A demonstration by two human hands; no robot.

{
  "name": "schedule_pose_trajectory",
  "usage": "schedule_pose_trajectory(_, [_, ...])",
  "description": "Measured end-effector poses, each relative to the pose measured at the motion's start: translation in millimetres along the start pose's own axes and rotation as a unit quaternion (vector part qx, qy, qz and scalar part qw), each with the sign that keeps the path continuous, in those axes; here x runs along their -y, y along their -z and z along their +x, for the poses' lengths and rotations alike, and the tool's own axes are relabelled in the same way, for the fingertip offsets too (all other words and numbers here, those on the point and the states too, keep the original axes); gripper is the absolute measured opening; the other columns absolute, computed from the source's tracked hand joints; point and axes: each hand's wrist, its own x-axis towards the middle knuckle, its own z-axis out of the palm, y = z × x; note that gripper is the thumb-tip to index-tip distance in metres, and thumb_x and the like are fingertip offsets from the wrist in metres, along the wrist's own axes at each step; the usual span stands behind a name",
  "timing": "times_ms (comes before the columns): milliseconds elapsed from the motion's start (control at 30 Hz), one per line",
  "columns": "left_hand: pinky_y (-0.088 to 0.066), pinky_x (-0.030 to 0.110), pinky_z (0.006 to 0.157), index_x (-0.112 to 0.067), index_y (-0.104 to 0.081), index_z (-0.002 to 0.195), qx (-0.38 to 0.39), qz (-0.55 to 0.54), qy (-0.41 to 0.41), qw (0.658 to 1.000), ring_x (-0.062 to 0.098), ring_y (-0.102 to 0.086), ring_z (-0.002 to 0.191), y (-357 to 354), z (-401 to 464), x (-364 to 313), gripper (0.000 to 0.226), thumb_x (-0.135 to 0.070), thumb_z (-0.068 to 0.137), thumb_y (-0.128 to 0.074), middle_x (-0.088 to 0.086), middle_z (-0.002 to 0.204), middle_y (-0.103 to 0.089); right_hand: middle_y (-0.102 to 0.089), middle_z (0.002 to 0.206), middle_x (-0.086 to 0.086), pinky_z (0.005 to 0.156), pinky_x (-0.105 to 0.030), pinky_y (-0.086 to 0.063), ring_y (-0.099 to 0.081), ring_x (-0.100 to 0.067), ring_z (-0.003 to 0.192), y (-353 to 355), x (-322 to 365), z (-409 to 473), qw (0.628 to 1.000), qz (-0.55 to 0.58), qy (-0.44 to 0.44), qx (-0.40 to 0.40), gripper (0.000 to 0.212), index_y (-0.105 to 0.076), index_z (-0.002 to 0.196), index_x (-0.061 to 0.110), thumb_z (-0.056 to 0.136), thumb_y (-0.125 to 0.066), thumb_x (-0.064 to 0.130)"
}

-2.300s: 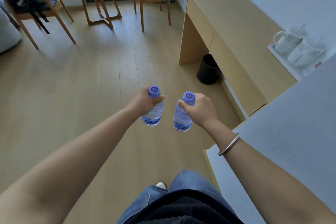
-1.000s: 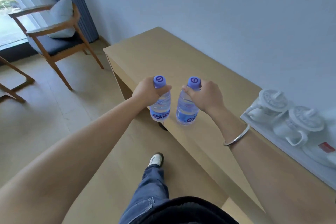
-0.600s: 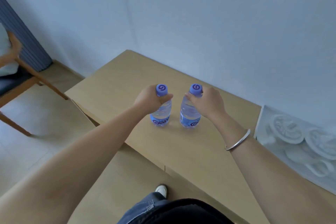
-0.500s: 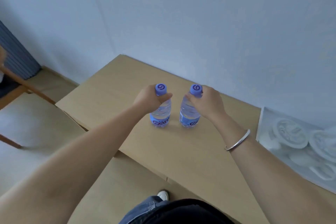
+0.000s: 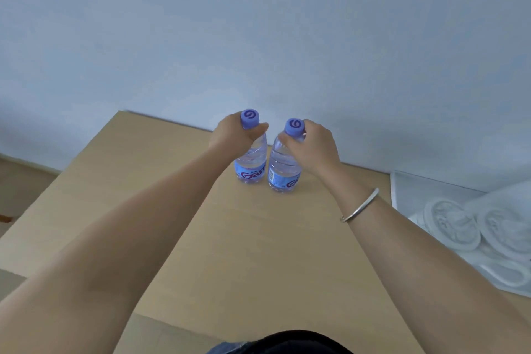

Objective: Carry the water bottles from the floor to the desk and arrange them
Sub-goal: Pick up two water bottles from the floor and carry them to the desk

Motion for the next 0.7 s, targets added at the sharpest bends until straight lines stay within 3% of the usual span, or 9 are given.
schedule_pose_trajectory(167, [-0.038,0.028,0.069,-0.015,-0.052,0.084,-0.038,0.031,-0.004,0.999,0.024,-0.050,0.077,-12,20,-16,0.030,-0.045,0.085,-0.057,-0.001,0.074,-0.053,-0.053,0.075,0.002,0.067,-0.028,-0.036,-0.050,-0.020,0.075,-1,-4,25,0.999,0.022,-0.013,-0.023,0.023,-0.054,0.079,0.016,0.081,-0.063,0.037])
schedule_pose_trajectory(433, [-0.037,0.029,0.069,-0.015,-0.050,0.089,-0.065,0.039,-0.007,0.997,0.024,-0.053,0.081,-22,27,-20,0.032,-0.047,0.085,-0.054,-0.001,0.084,-0.056,-0.048,0.065,0.007,0.064,-0.027,-0.036,-0.045,-0.018,0.069,-2,-4,24,0.999,0.040,0.003,-0.030,0.023,-0.053,0.078,0.014,0.081,-0.066,0.033])
schedule_pose_trajectory(567, [-0.040,0.032,0.078,-0.012,-0.049,0.114,-0.043,0.023,-0.011,0.999,0.025,-0.054,0.099,-23,21,-15,0.052,-0.052,0.082,-0.059,0.004,0.112,-0.057,-0.062,0.091,-0.004,0.074,-0.032,-0.044,-0.054,-0.019,0.082,1,-8,8,0.998,0.052,0.015,-0.010,0.026,-0.059,0.093,0.009,0.081,-0.066,0.031])
schedule_pose_trajectory(700, [-0.037,0.033,0.083,-0.005,-0.037,0.133,-0.041,-0.019,0.013,0.999,0.029,-0.048,0.117,-31,0,-3,0.069,-0.045,0.083,-0.063,0.013,0.134,-0.041,-0.061,0.108,-0.006,0.077,-0.028,-0.040,-0.055,-0.020,0.095,5,-10,-7,0.999,0.048,0.005,-0.002,0.033,-0.057,0.106,0.007,0.084,-0.063,0.031])
